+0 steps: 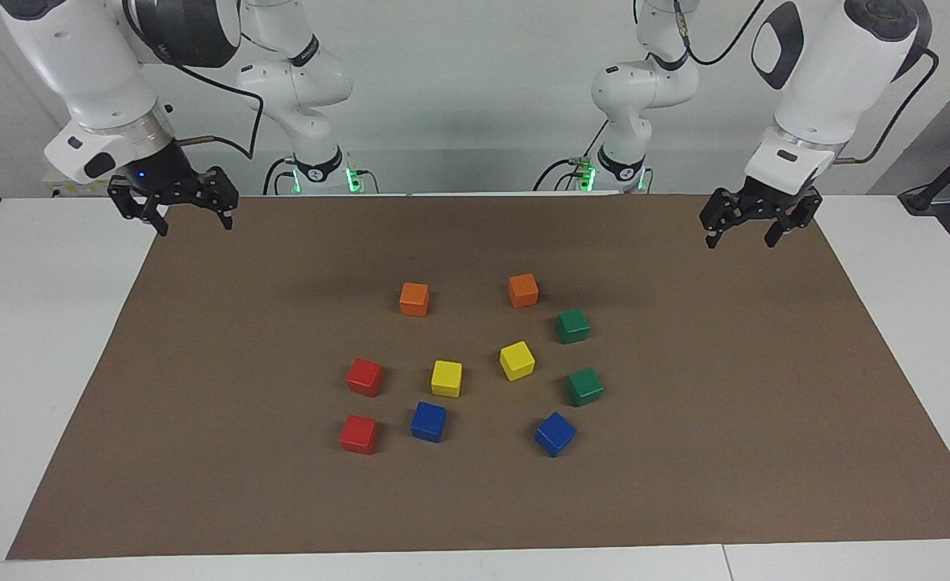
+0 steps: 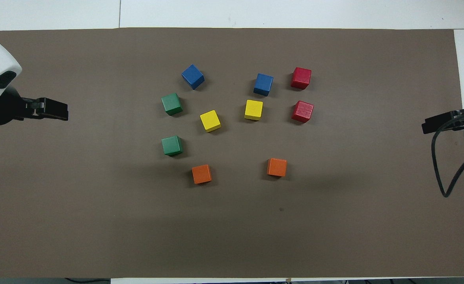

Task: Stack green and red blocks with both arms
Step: 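Reach the left gripper to a green block while the right gripper reaches red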

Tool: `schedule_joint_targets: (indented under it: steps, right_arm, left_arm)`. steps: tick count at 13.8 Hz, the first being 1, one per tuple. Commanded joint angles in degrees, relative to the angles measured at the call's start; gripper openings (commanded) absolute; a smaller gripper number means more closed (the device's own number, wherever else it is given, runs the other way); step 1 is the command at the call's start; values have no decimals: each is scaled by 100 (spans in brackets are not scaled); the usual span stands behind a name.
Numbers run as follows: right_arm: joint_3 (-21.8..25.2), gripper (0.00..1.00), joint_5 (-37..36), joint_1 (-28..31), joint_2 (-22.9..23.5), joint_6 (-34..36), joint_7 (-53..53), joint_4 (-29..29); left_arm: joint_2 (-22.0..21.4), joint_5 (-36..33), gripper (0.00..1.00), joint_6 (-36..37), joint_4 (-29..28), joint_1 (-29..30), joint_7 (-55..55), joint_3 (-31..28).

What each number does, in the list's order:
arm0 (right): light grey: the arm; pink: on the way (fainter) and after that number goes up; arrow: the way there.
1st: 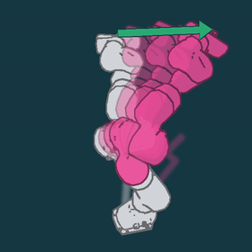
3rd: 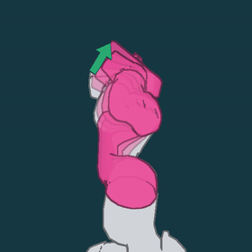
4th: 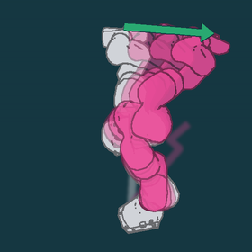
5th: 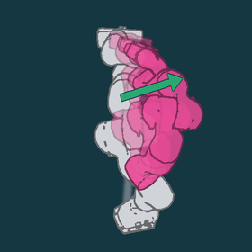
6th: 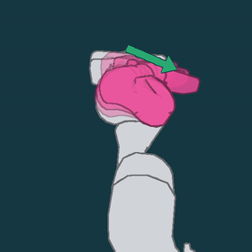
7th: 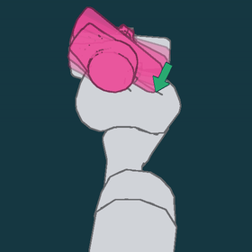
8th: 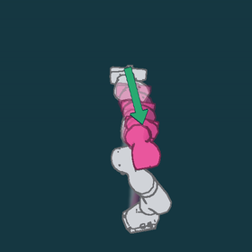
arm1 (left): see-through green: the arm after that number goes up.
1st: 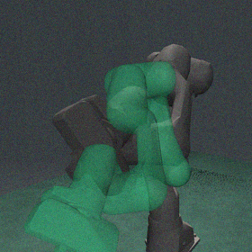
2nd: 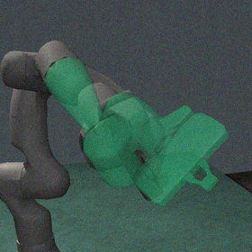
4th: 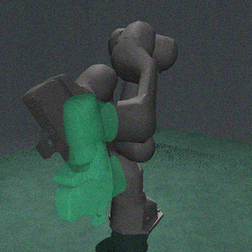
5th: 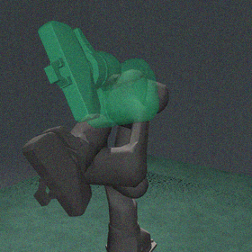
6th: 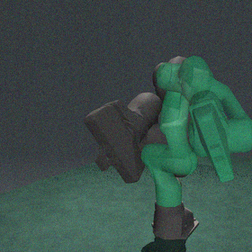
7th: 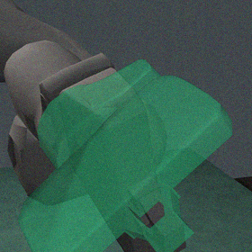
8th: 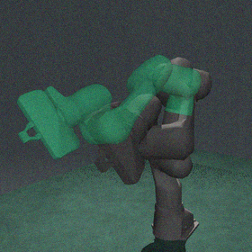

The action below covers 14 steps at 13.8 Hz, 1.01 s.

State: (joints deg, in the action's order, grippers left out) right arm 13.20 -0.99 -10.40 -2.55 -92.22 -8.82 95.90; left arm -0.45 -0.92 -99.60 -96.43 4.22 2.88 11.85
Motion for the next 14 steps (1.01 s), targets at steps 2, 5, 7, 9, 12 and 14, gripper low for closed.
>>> schedule_joint_targets:
  steps: [2, 5, 7, 9, 12, 14]
  right_arm:
    - [7, 100, -85, -93, -88, -147, 265, 174]
    - [-20, 100, -85, -602, 17, -497, 1686, 401]
    - [-20, 100, -7, -927, 332, -963, 2617, 552]
    - [-29, 100, 73, -1129, 780, -1471, 3349, 544]
    - [-28, 100, 134, -1385, 1378, -2193, 4027, 526]
    - [-29, 100, 309, -1456, 1694, -2615, 4256, 526]
  left_arm:
    - [272, 65, 100, -1022, -629, -753, 1552, -33]
    - [309, 65, 100, -2253, -1587, -1221, 2357, -33]
    - [396, 65, 100, -2607, -1965, -1388, 2375, -33]
    - [562, 65, 100, -3036, -2265, -1476, 2418, -33]
    - [800, 65, 100, -3469, -2450, -1556, 2717, -33]
    - [976, 65, 100, -3504, -2416, -1669, 3389, -42]
